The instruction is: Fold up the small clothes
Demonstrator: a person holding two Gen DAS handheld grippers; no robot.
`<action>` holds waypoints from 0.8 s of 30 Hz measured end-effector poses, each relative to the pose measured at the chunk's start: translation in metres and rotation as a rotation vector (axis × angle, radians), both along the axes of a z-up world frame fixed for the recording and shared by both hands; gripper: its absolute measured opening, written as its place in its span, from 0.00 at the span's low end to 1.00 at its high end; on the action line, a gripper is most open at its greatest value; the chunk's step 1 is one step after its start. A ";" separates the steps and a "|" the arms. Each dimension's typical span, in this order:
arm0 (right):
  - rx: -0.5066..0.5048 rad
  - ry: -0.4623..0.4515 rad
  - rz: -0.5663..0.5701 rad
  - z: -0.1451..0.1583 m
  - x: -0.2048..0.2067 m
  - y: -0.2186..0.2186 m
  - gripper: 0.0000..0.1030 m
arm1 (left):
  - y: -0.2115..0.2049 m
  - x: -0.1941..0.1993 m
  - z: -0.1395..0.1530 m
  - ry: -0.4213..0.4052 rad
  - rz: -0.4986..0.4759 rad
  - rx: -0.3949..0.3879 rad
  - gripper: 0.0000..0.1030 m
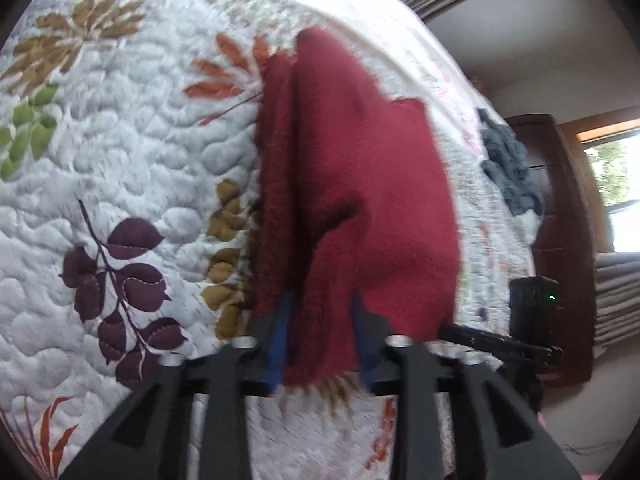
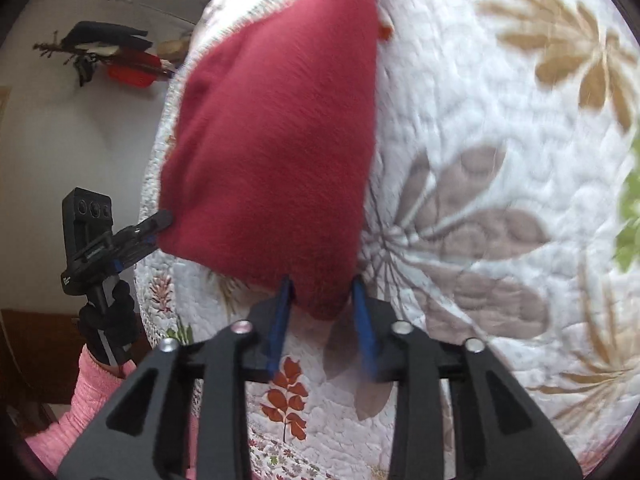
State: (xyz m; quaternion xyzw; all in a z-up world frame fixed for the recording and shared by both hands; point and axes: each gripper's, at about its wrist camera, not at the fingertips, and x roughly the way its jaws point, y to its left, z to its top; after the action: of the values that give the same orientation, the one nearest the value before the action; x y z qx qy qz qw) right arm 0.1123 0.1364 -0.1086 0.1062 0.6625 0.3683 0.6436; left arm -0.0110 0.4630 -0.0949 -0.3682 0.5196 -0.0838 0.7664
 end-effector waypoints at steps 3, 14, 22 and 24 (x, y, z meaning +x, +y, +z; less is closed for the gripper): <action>0.015 -0.049 -0.007 0.019 0.006 -0.001 0.44 | 0.012 0.002 0.014 -0.062 0.034 -0.094 0.47; -0.026 -0.046 -0.013 0.004 0.015 0.015 0.44 | 0.024 0.069 -0.013 0.011 0.139 -0.114 0.18; -0.042 -0.066 0.017 0.002 0.007 0.027 0.44 | 0.033 0.064 0.015 -0.069 0.166 -0.009 0.10; -0.058 -0.058 0.020 -0.003 0.006 0.029 0.44 | 0.035 0.069 -0.007 0.001 0.158 -0.006 0.10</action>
State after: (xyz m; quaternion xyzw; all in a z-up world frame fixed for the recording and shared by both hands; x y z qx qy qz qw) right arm 0.1183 0.1649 -0.1114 0.0702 0.6550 0.3584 0.6615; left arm 0.0577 0.4983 -0.1016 -0.4106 0.4889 -0.0244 0.7693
